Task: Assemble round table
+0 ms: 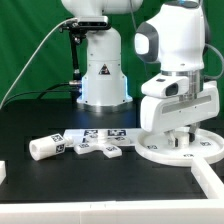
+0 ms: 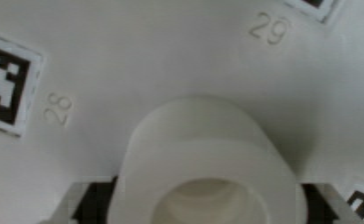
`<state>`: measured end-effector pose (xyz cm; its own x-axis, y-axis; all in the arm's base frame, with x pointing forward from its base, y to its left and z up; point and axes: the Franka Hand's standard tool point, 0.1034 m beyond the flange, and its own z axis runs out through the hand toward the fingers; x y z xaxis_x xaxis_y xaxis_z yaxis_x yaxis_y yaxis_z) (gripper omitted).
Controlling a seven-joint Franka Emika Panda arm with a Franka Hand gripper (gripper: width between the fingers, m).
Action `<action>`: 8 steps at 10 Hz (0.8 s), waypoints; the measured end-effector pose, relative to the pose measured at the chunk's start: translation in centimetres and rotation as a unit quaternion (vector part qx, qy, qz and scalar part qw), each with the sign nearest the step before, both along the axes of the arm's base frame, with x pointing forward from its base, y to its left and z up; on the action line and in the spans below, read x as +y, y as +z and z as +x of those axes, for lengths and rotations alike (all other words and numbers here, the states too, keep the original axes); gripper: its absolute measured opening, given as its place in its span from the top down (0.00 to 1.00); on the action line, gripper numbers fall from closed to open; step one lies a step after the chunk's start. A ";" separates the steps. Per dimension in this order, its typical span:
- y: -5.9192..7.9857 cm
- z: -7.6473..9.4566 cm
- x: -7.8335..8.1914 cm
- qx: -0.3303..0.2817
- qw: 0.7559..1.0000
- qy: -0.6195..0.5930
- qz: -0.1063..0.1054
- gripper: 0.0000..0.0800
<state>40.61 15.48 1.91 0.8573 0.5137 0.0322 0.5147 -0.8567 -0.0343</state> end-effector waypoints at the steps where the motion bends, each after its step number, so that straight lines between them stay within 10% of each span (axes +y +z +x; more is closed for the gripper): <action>1: 1.6 0.5 -0.5 0.003 1.000 0.010 -0.006 0.50; 4: 5.6 3.5 -4.2 0.017 0.996 0.083 -0.020 0.50; 8: 5.5 4.6 -4.8 0.024 0.995 0.093 -0.021 0.50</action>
Offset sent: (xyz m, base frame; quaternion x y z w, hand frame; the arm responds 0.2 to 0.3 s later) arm 0.0430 -0.0508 0.0565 0.0209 -0.0365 -0.1244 0.9913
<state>45.22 10.70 7.40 0.7473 0.6638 -0.0307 0.6632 -0.7479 -0.0287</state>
